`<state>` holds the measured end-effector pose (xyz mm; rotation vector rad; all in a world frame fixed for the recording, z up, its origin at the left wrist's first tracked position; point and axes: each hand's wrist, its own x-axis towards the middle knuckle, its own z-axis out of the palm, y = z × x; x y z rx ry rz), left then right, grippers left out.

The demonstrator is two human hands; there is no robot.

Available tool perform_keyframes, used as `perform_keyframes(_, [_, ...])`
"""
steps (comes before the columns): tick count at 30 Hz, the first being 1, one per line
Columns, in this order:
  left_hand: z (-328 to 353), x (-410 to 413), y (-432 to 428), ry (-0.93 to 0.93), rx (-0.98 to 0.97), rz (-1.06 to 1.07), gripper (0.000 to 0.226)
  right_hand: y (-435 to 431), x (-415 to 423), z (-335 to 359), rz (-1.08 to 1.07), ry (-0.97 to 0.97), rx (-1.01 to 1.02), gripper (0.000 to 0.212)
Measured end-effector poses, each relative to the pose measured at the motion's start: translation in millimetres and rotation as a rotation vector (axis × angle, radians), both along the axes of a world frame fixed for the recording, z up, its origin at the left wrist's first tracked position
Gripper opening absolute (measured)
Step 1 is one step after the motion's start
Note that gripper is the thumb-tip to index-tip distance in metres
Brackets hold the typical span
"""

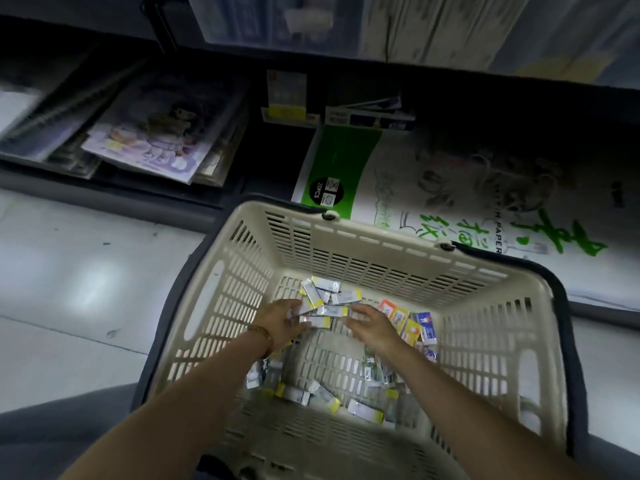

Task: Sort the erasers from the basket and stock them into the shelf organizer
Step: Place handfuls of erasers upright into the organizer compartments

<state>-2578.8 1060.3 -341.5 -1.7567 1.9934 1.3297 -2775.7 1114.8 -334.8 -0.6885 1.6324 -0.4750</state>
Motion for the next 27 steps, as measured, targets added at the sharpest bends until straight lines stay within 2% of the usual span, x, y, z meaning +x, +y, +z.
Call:
perform_keyframes(4, [-21,1,-4,-0.061,-0.157,-0.091,0.068,-4,13,-17,0.030,0.064,-0.034,0.041])
perform_keyframes(8, [-38,1,-5,-0.045,-0.296,-0.064,0.061,-4,18,-26,-0.054,0.081,-0.040,0.040])
perform_keyframes(15, [-48,-3,-2,-0.152,-0.377,-0.140,0.049,4,24,-34,0.000,0.165,-0.077,0.028])
perform_keyframes(21, [-41,-15,10,-0.183,-0.333,0.021,0.044,15,39,-41,-0.117,0.167,-0.009,0.035])
perform_keyframes(24, [-40,-21,8,-0.169,-0.229,0.039,0.036,19,45,-40,-0.171,0.145,0.050,0.019])
perform_keyframes(27, [-40,-24,5,-0.089,-0.089,0.087,0.034,22,47,-39,-0.227,0.122,0.062,0.037])
